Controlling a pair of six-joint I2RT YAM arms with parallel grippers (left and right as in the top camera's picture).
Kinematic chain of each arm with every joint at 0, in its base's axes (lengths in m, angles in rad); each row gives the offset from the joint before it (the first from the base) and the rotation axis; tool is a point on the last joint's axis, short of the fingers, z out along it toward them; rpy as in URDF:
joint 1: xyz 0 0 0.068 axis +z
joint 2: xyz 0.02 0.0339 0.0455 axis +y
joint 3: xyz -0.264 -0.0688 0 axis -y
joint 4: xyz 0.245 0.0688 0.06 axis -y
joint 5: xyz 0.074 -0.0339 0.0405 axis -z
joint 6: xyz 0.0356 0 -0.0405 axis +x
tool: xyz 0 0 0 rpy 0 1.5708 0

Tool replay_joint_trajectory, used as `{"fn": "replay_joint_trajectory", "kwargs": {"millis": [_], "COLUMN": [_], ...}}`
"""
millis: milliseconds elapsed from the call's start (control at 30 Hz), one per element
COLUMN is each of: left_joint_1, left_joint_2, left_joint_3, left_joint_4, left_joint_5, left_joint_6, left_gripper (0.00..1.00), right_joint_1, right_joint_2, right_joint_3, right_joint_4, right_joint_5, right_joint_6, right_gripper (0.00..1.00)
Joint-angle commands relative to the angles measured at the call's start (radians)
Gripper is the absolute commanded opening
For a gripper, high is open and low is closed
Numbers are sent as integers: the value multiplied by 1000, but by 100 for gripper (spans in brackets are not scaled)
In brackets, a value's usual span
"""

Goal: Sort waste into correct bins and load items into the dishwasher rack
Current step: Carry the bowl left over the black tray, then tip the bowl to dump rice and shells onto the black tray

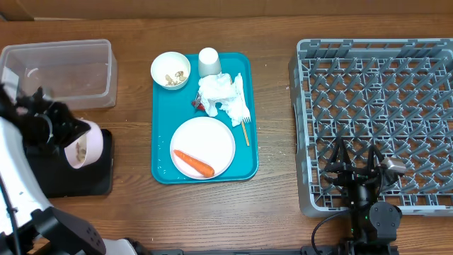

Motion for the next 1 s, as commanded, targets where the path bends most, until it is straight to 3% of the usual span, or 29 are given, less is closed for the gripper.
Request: {"fn": "replay_joint_trajectory", "kwargs": {"millis": [0,433,567,800,967], "left_joint_1": [96,277,291,334,391], "left_joint_2": [-5,23,77,189,206], "left_joint_3": [-93,-378,-387,-387,-387], "left_joint_4": [60,354,393,449,444], "left_joint_5": [208,531,542,747,760], "left_joint_6": [55,70,44,21,26], "left_gripper": [4,4,4,4,4], "right_joint_1": [-3,-3,-3,-3,-3], "right_joint_2": [-8,-8,-8,-8,-8], "right_joint_3": [-11,-11,-11,-11,-11], "right_joint_4": [5,5,5,5,5], "right_joint_5": [-1,-1,-1,-1,-1], "right_joint_6": [-7,-7,-7,-7,-7], "right_gripper": [100,100,100,100,100]}}
